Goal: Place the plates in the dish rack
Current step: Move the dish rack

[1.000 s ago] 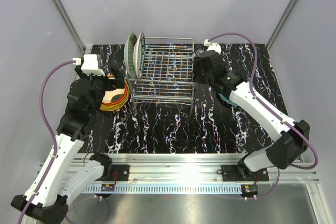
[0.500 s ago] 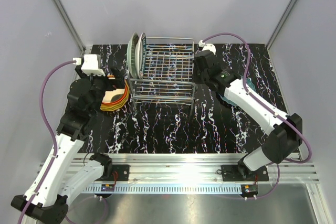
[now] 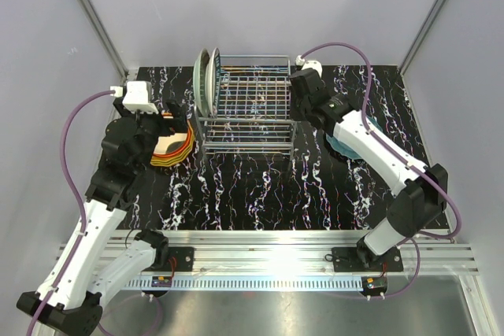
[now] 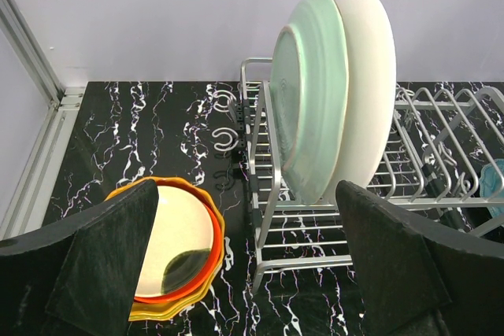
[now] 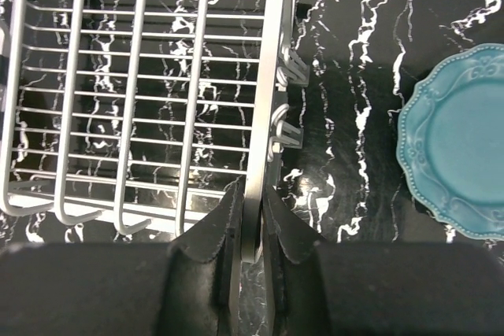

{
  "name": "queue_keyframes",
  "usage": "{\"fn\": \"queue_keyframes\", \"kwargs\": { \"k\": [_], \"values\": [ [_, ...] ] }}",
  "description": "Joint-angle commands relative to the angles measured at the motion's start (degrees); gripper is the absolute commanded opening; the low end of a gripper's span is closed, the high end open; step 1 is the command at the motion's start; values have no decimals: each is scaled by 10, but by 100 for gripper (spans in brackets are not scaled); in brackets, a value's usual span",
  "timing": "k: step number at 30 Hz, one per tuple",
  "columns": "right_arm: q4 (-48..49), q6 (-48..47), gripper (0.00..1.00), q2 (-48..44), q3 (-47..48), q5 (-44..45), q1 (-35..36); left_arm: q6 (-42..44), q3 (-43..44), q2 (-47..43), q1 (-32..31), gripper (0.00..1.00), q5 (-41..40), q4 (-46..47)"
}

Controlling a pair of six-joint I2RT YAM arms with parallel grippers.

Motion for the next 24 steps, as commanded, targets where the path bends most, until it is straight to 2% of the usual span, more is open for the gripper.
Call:
{"fn": "queue_keyframes", "kwargs": {
  "k": [1,14,24],
  "values": [
    [24,-32,18,-8,46,22,-18,0,19,0,0,99,7,13],
    [25,-48,19,4,55,-8,-35,-1,20,6,0,99,9,12],
    [12,-43,31,-6,68,-20,-35,0,20,8,0,99,6,10]
  ]
}}
